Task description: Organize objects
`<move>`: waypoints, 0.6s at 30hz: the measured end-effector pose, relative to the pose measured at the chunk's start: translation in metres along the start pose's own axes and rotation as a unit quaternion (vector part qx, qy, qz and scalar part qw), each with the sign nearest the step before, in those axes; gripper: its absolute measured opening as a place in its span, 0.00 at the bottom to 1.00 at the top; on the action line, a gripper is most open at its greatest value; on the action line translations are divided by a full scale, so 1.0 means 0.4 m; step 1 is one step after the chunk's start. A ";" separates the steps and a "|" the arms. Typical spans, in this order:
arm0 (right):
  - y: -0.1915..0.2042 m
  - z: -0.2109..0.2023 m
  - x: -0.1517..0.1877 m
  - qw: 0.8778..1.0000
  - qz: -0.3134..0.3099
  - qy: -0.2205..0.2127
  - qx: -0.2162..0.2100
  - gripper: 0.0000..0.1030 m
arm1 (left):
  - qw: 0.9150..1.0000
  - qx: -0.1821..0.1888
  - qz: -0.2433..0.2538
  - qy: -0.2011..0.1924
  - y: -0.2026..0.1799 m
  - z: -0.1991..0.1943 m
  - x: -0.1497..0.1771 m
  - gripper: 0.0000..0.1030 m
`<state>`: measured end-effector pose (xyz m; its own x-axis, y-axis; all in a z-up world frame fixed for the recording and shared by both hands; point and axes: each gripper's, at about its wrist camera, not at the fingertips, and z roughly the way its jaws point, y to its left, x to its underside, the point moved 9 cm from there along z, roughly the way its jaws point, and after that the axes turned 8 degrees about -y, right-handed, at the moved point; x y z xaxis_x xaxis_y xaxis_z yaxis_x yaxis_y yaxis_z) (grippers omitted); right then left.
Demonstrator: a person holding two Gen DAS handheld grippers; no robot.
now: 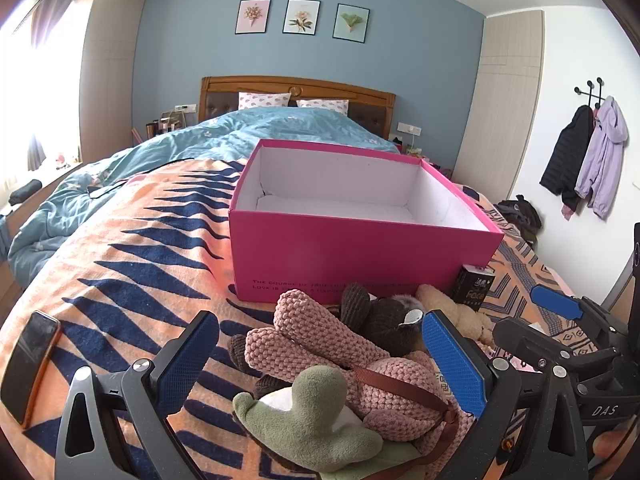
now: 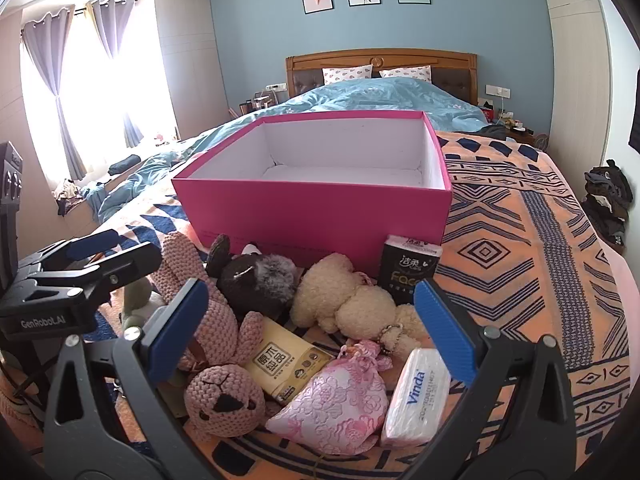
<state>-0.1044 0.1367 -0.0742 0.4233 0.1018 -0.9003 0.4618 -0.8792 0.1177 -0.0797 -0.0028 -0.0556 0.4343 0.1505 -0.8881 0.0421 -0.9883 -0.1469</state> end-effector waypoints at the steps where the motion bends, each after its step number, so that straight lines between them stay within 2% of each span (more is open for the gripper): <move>1: 0.000 0.000 0.000 1.000 0.000 0.000 -0.001 1.00 | 1.000 0.000 0.000 0.000 0.000 0.000 0.000 1.00; 18: 0.001 0.001 0.002 1.000 0.003 0.003 -0.010 1.00 | 1.000 0.000 -0.003 0.001 0.004 0.002 0.002 1.00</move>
<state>-0.1043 0.1360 -0.0749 0.4295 0.0996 -0.8975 0.4750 -0.8702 0.1307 -0.0800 -0.0042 -0.0569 0.4365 0.1564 -0.8860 0.0447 -0.9873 -0.1522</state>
